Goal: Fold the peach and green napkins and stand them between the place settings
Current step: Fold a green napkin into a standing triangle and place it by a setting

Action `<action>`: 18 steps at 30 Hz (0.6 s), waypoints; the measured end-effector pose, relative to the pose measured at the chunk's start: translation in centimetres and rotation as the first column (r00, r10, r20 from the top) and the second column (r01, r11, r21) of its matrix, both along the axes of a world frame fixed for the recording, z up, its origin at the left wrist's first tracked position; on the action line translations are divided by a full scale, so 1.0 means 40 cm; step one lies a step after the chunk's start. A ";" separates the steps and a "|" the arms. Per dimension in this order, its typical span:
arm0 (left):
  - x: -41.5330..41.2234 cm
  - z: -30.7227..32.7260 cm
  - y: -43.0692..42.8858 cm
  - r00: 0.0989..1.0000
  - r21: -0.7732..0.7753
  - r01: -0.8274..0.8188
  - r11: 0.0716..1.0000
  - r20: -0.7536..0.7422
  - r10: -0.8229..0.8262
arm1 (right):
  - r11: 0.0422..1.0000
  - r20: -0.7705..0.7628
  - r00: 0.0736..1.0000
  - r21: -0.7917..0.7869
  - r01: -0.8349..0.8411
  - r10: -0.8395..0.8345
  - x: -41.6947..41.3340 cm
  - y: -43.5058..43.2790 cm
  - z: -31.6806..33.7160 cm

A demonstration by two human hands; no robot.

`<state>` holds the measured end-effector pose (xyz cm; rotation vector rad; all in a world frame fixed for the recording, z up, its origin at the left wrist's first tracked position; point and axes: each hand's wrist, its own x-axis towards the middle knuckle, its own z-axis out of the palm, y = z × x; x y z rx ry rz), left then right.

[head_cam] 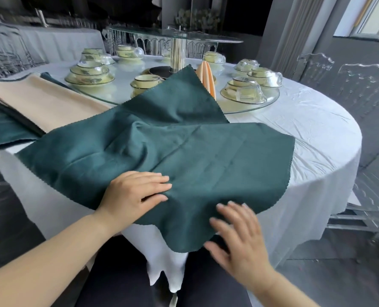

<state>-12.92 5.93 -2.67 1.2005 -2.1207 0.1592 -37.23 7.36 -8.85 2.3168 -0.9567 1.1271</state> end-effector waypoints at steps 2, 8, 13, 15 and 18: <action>-0.002 0.001 -0.001 0.999 0.008 0.005 1.000 -0.034 -0.005 | 0.998 -0.114 0.993 -0.065 0.018 -0.025 0.042 0.010 -0.066; 0.012 0.044 -0.022 0.939 0.341 0.027 0.940 -0.332 0.094 | 0.955 -0.069 0.972 -0.211 0.207 -0.225 0.083 -0.068 -0.045; 0.019 0.096 -0.073 0.923 0.462 0.035 0.886 -0.354 0.149 | 0.972 -0.050 0.995 -0.226 0.072 -0.085 0.078 -0.046 -0.003; 0.017 0.124 -0.102 0.920 0.474 0.037 0.880 -0.360 0.156 | 0.978 -0.103 0.993 -0.206 0.039 -0.061 0.079 -0.043 0.010; 0.018 0.157 -0.154 0.910 0.484 0.032 0.875 -0.376 0.175 | 0.986 -0.196 0.978 -0.161 0.033 -0.065 0.074 -0.073 0.044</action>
